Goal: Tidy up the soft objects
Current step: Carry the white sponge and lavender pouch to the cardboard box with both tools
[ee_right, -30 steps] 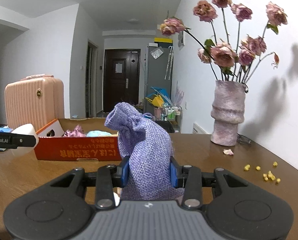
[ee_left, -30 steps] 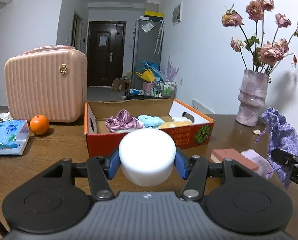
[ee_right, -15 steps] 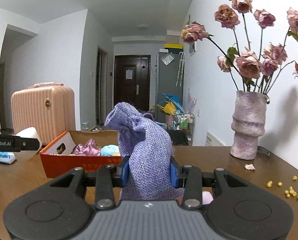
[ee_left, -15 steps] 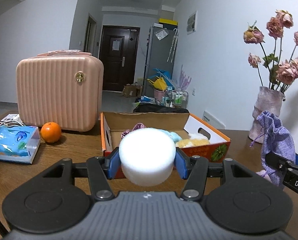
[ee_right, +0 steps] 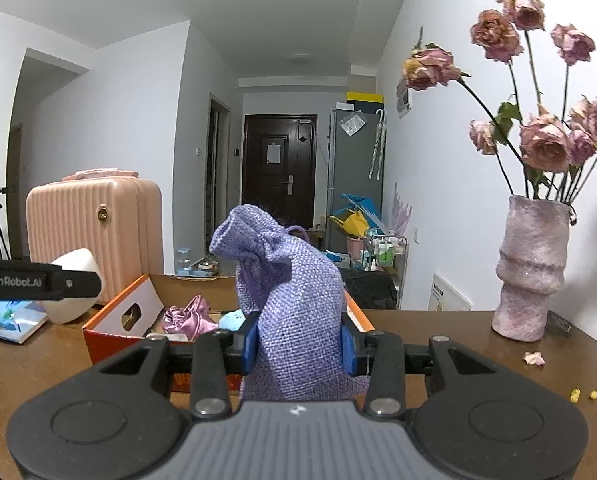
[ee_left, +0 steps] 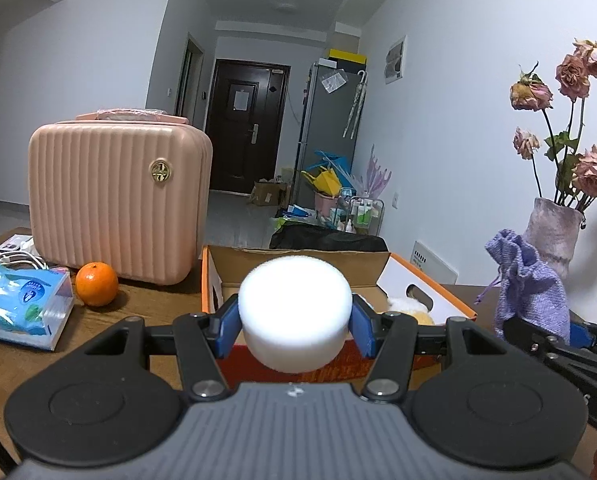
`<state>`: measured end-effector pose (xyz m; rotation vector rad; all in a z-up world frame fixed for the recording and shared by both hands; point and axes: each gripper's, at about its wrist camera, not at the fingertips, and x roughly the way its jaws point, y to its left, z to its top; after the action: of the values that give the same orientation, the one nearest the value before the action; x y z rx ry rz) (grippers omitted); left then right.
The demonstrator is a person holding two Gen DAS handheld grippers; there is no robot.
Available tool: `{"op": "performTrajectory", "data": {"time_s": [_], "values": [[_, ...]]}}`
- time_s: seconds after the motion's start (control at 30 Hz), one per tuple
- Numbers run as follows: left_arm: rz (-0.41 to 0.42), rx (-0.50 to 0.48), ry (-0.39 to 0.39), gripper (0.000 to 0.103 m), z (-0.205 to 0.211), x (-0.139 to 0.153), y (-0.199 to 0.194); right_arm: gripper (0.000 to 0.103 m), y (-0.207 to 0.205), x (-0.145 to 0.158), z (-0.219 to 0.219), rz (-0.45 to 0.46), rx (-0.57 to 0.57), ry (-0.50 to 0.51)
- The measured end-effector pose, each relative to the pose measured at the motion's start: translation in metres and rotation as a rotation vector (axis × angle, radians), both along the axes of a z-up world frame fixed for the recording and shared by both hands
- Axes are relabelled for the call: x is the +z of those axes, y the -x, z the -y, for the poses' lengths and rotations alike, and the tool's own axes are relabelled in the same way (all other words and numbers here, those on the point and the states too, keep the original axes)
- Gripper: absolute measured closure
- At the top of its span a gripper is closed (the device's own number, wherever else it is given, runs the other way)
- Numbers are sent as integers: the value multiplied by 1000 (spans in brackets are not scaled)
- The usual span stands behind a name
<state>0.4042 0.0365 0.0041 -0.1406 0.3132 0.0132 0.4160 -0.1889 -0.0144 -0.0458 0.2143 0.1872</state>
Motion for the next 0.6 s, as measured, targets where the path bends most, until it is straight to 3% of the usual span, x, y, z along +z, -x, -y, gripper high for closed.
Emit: {"op": "performTrajectory", "data": {"time_s": [0.6], "values": [[12,43,37,46,-7,6,-50,64,-61,17,-26,7,29,30]]}}
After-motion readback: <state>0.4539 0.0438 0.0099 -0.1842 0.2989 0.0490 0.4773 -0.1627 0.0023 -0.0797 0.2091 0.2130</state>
